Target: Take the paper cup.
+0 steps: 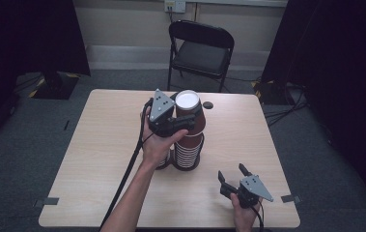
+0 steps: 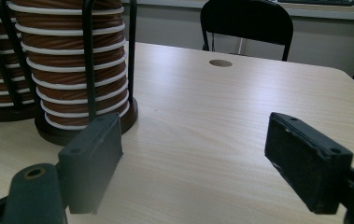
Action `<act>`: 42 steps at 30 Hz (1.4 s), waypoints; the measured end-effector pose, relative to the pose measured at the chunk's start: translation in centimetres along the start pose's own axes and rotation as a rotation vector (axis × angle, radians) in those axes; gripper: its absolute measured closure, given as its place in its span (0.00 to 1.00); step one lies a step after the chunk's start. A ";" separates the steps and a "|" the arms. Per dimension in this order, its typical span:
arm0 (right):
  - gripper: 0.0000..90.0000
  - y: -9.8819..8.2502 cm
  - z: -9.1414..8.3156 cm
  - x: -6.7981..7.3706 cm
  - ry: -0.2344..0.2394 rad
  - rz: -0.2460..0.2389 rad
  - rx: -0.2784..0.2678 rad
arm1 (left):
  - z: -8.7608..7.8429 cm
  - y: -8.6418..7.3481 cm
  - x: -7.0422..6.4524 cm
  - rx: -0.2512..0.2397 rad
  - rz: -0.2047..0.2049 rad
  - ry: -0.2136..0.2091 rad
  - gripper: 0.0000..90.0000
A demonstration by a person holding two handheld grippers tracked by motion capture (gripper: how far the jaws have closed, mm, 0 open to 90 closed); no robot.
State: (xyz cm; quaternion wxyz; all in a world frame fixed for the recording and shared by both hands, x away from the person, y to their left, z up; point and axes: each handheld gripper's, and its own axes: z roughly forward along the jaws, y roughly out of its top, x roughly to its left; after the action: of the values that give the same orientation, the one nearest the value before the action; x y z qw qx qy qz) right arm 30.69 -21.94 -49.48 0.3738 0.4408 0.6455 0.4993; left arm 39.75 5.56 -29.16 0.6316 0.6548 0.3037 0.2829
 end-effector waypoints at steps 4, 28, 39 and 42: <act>0.20 0.0 0.0 0.0 0.001 -0.002 0.000 | -0.3 0.4 -0.2 -0.022 -0.006 -0.007 0.26; 0.21 0.0 0.0 0.0 -0.004 0.000 -0.002 | -3.1 2.1 0.8 -0.147 -0.066 0.000 0.26; 0.21 0.0 -0.1 0.0 -0.003 0.002 -0.004 | -5.3 2.1 0.5 -0.146 -0.073 -0.003 0.26; 0.21 0.0 -0.1 0.0 0.000 0.002 -0.005 | -5.6 2.0 0.4 -0.140 -0.075 -0.015 0.26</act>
State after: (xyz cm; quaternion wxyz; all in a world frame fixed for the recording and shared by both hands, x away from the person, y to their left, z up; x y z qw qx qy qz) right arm 30.63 -21.99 -49.48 0.3745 0.4406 0.6437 0.5012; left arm 35.87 9.47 -26.93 0.6881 0.5994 0.3029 0.2747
